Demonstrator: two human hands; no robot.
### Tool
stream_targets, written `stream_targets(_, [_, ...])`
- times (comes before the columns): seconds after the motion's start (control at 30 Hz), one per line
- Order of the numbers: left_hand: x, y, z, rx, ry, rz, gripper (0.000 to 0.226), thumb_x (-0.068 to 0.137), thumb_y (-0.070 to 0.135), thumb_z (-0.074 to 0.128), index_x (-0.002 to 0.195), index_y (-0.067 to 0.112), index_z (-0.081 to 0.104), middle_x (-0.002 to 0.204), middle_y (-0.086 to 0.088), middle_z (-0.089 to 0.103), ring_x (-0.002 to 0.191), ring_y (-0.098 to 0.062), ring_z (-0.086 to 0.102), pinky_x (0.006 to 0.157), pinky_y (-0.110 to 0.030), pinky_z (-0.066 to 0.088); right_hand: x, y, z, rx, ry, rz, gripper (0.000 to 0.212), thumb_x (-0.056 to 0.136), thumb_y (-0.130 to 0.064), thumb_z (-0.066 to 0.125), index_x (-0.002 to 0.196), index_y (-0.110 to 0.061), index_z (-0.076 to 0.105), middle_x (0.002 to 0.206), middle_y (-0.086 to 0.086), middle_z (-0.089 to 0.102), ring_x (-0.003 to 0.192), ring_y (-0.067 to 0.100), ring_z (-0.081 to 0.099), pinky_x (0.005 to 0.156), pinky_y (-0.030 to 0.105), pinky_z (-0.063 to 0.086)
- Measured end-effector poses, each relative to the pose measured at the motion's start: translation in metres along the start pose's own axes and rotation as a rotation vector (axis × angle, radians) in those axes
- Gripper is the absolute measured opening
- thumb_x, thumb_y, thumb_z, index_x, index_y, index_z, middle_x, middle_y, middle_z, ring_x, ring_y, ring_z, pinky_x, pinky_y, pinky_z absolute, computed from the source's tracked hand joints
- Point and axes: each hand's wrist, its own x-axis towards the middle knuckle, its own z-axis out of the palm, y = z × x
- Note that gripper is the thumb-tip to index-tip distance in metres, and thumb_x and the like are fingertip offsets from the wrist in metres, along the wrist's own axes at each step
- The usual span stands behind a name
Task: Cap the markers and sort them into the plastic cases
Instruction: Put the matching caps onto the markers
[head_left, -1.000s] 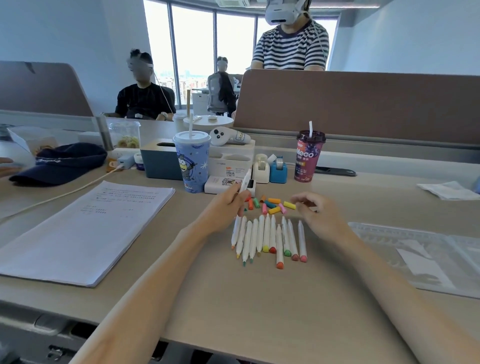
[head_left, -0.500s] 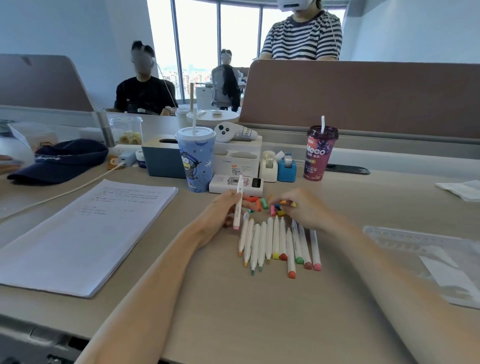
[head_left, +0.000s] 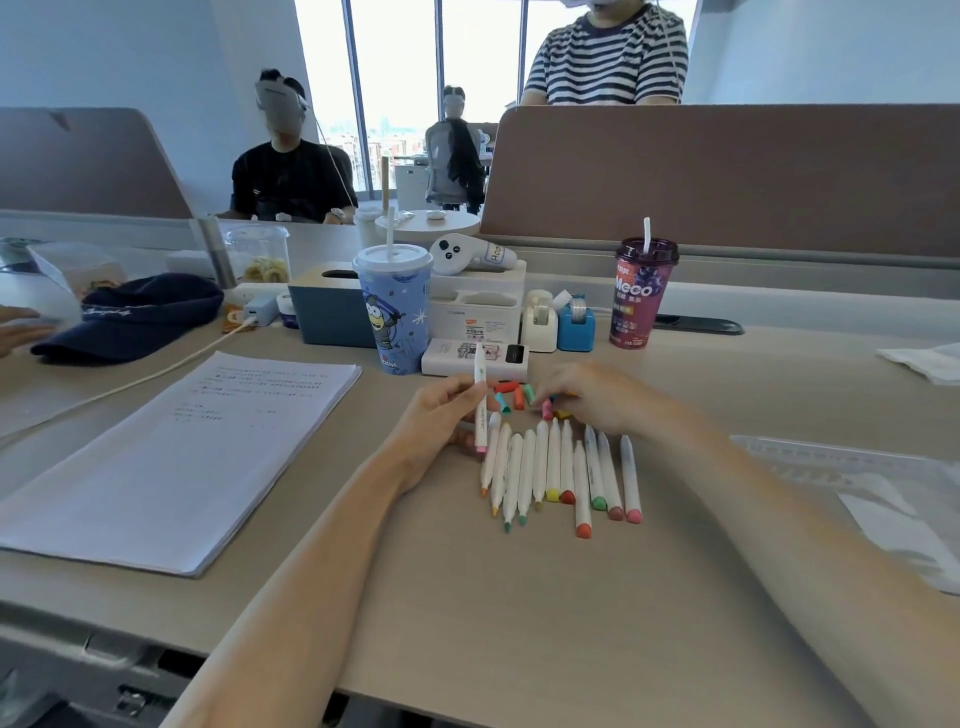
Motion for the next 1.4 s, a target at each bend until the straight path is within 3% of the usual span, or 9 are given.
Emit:
stream_targets(0.13, [0.001,0.0,0.0,0.009,0.001,-0.009,0.021,0.099,0.021,0.049,0.11,0.009,0.062,0.08,-0.003,0.064,0.063,-0.014,0.061,0.058,-0.03,0.051,0.005,-0.003,0.0,0.078,-0.001,0.036,0.028,0.092,-0.008,0.06,0.114,-0.022,0.07,0.116,-0.006,0.064,0.102,0.006,0.055,0.088,0.02,0.044])
stream_targets(0.23, [0.003,-0.001,0.001,0.062,-0.015,-0.005,0.024,0.098,0.023,0.051,0.113,0.008,0.061,0.084,-0.002,0.067,0.066,-0.019,0.057,0.057,-0.028,0.047,0.002,0.003,0.002,0.247,0.109,0.097,0.029,0.093,-0.002,0.056,0.112,-0.018,0.071,0.112,-0.003,0.067,0.099,0.006,0.058,0.08,0.012,0.043])
stream_targets(0.37, [0.005,-0.001,0.002,0.093,-0.02,-0.005,0.026,0.098,0.025,0.052,0.116,0.01,0.061,0.087,-0.002,0.068,0.07,-0.021,0.055,0.057,-0.027,0.045,-0.008,0.017,-0.003,0.281,0.226,0.156,0.032,0.091,0.004,0.056,0.11,-0.017,0.071,0.108,-0.003,0.067,0.095,0.006,0.059,0.079,0.016,0.048])
stream_targets(0.5, [0.007,-0.002,0.002,0.12,-0.033,-0.003,0.026,0.098,0.026,0.051,0.116,0.011,0.063,0.088,-0.003,0.068,0.075,-0.024,0.057,0.06,-0.029,0.046,-0.014,0.022,-0.008,0.261,0.123,0.185,0.031,0.091,0.003,0.056,0.117,-0.011,0.068,0.107,-0.004,0.065,0.098,0.007,0.056,0.082,0.014,0.041])
stream_targets(0.7, [0.007,-0.001,0.002,0.106,-0.033,-0.001,0.025,0.098,0.026,0.051,0.117,0.014,0.062,0.091,-0.003,0.068,0.075,-0.019,0.06,0.061,-0.029,0.048,-0.015,0.028,-0.008,0.246,0.004,0.215,0.029,0.09,0.0,0.061,0.114,-0.013,0.069,0.11,-0.001,0.066,0.093,0.006,0.058,0.075,0.011,0.045])
stream_targets(0.87, [0.007,-0.001,0.002,0.128,-0.045,0.005,0.021,0.099,0.026,0.05,0.112,0.018,0.064,0.088,0.0,0.069,0.075,-0.018,0.059,0.061,-0.028,0.049,-0.012,0.026,-0.005,0.224,0.01,0.228,0.029,0.089,-0.003,0.064,0.114,-0.016,0.069,0.105,-0.006,0.064,0.088,0.004,0.056,0.073,0.012,0.044])
stream_targets(1.0, [0.007,-0.001,0.002,0.123,-0.042,0.001,0.021,0.098,0.025,0.05,0.113,0.018,0.064,0.086,0.002,0.069,0.075,-0.018,0.058,0.06,-0.027,0.048,-0.005,0.015,0.0,0.233,0.094,0.177,0.028,0.091,-0.004,0.06,0.112,-0.02,0.07,0.113,-0.005,0.065,0.101,0.008,0.056,0.087,0.022,0.047])
stream_targets(1.23, [0.005,0.0,0.002,0.127,-0.033,0.014,0.02,0.099,0.025,0.05,0.112,0.021,0.064,0.087,0.002,0.069,0.072,-0.013,0.059,0.058,-0.025,0.049,0.006,-0.002,-0.002,0.019,-0.03,0.012,0.023,0.088,-0.009,0.066,0.104,-0.024,0.073,0.101,-0.015,0.051,0.097,0.004,0.05,0.08,0.013,0.04])
stream_targets(1.4, [0.006,0.001,0.003,0.142,-0.033,0.017,0.025,0.1,0.025,0.049,0.118,0.014,0.062,0.087,0.002,0.068,0.073,-0.014,0.059,0.057,-0.026,0.049,0.009,0.003,-0.002,-0.057,-0.071,0.034,0.017,0.089,-0.021,0.067,0.105,-0.025,0.069,0.102,-0.01,0.051,0.096,0.008,0.047,0.082,0.023,0.042])
